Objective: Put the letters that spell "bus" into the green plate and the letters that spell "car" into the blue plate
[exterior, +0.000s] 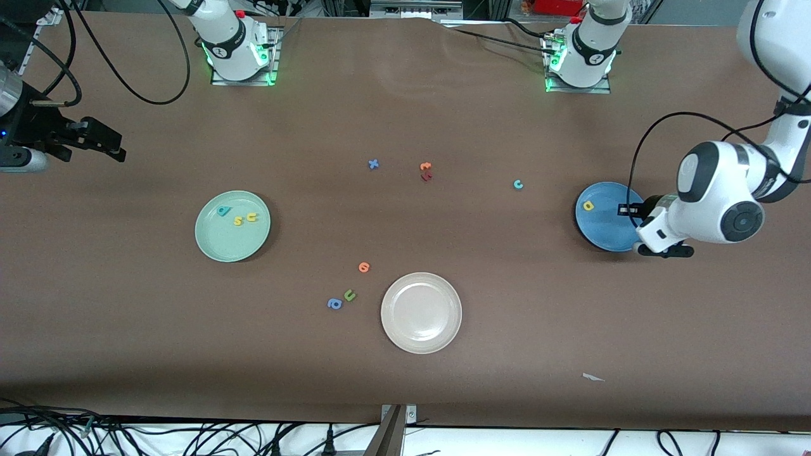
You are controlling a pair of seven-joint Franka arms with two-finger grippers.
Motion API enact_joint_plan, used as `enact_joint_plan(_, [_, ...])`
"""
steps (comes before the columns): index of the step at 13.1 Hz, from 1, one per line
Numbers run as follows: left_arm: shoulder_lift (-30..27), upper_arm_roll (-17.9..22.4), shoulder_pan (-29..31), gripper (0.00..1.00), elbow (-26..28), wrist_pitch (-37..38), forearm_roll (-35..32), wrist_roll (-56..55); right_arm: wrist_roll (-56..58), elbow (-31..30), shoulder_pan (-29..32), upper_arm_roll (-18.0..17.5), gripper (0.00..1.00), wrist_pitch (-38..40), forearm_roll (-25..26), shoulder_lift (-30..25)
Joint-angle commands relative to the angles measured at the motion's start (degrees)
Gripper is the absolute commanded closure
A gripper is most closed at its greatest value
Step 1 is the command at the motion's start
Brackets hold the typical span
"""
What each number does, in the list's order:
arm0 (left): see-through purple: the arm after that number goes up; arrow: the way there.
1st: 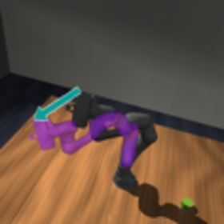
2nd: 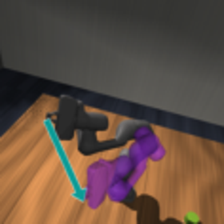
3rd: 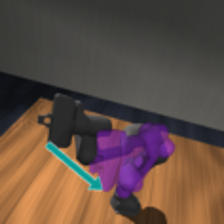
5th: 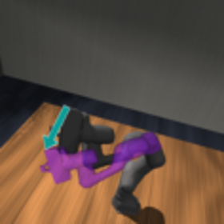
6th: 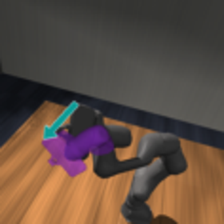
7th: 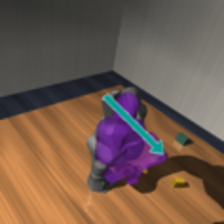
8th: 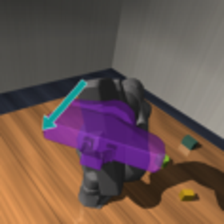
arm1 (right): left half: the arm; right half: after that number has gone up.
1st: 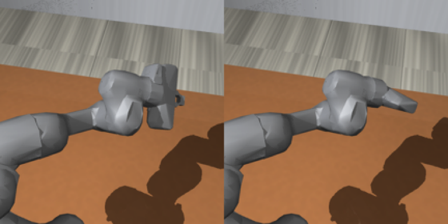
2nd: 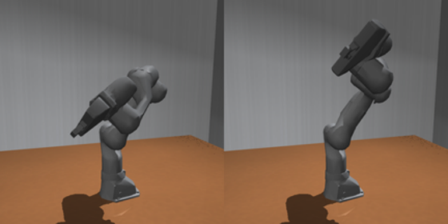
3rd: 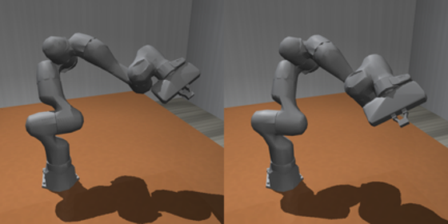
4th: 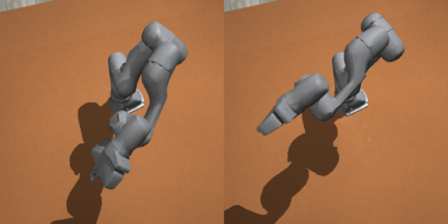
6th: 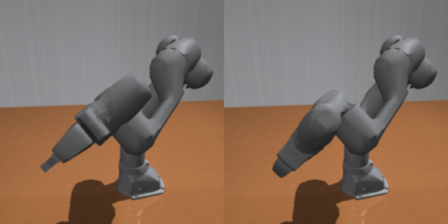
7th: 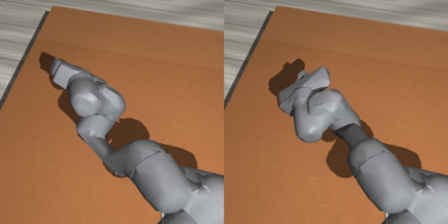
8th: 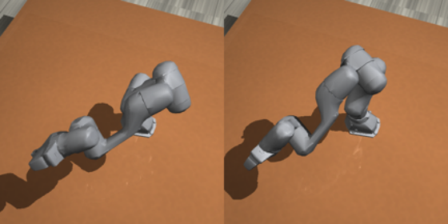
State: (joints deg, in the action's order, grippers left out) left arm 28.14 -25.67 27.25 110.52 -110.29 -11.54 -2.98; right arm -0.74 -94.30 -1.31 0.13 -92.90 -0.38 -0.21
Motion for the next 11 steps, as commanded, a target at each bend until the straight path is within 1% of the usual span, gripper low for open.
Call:
enact_joint_plan(1, [1.0,-0.4,-0.2,0.54,-0.5,-0.5,-1.5,0.4,1.0,1.3,0.0,-0.2,0.0,0.7,0.5,0.6])
enact_joint_plan(2, [0.9,-0.5,-0.2,0.01,-0.6,-0.5,-1.6,0.5,1.0,1.1,0.1,-0.2,0.0,0.7,0.6,0.6])
enact_joint_plan(4, [-0.6,-1.1,-0.4,0.0,-1.1,1.4,-0.9,-0.2,1.0,1.2,-0.1,-0.2,0.0,0.7,1.3,0.7])
enact_joint_plan(5, [-1.7,-3.1,-0.7,0.0,-1.3,2.5,-0.8,-0.8,1.0,1.1,-0.4,-0.3,0.0,0.7,2.0,0.7])
enact_joint_plan(6, [-2.6,-5.4,-0.6,0.0,-1.2,2.8,-0.1,-3.8,1.0,1.1,-0.5,-0.3,0.0,0.7,2.1,0.7])
enact_joint_plan(8, [-2.9,-10.3,-0.7,0.0,-0.9,2.8,1.4,-14.0,1.0,1.2,-1.6,-0.3,0.0,0.8,2.2,0.7])
enact_joint_plan(10, [-2.9,-14.1,-0.7,0.0,-0.1,2.5,1.6,-20.6,0.8,1.3,-1.8,-0.3,0.0,2.3,2.2,0.7])
enact_joint_plan(11, [-2.9,-16.1,-0.8,0.01,1.2,1.5,1.6,-24.2,0.8,1.3,-1.9,-0.3,0.0,2.4,2.2,0.6])
